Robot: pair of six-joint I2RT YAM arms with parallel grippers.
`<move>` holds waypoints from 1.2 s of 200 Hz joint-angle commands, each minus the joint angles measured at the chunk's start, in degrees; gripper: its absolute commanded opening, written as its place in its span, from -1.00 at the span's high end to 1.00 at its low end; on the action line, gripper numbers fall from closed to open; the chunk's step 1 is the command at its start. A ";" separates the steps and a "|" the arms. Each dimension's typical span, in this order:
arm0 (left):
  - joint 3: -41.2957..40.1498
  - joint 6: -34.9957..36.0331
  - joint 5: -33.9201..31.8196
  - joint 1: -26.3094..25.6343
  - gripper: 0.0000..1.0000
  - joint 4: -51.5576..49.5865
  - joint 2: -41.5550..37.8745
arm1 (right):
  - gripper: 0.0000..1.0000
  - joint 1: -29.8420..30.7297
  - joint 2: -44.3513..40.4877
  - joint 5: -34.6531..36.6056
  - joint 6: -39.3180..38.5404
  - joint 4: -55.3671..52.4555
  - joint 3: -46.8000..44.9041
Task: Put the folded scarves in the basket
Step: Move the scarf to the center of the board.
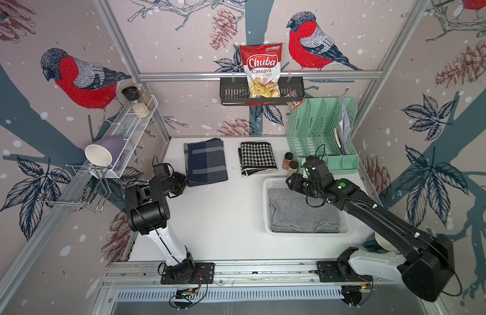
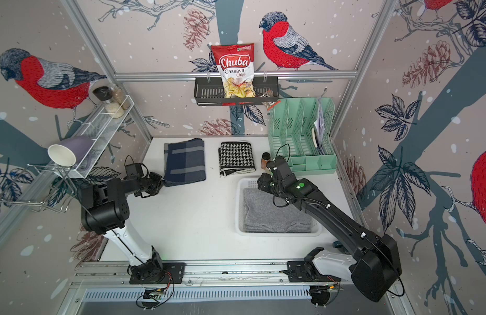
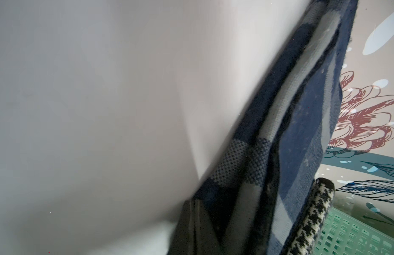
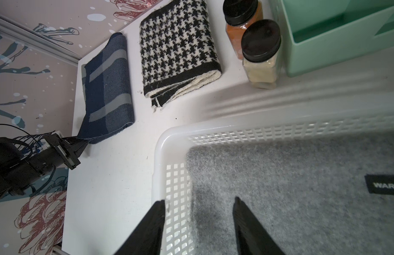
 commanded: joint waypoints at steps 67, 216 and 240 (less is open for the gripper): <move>-18.90 -9.65 -5.62 0.30 1.00 -0.39 -17.94 | -0.24 7.68 5.93 -0.95 -1.89 1.07 5.13; -43.86 -39.10 -20.21 -23.44 1.00 -22.70 -64.90 | -0.33 22.85 20.95 -4.34 -3.49 -0.77 14.74; -42.64 -40.88 -22.36 -26.93 1.00 -26.38 -67.73 | -0.34 23.79 21.66 -4.23 -3.25 -0.82 14.97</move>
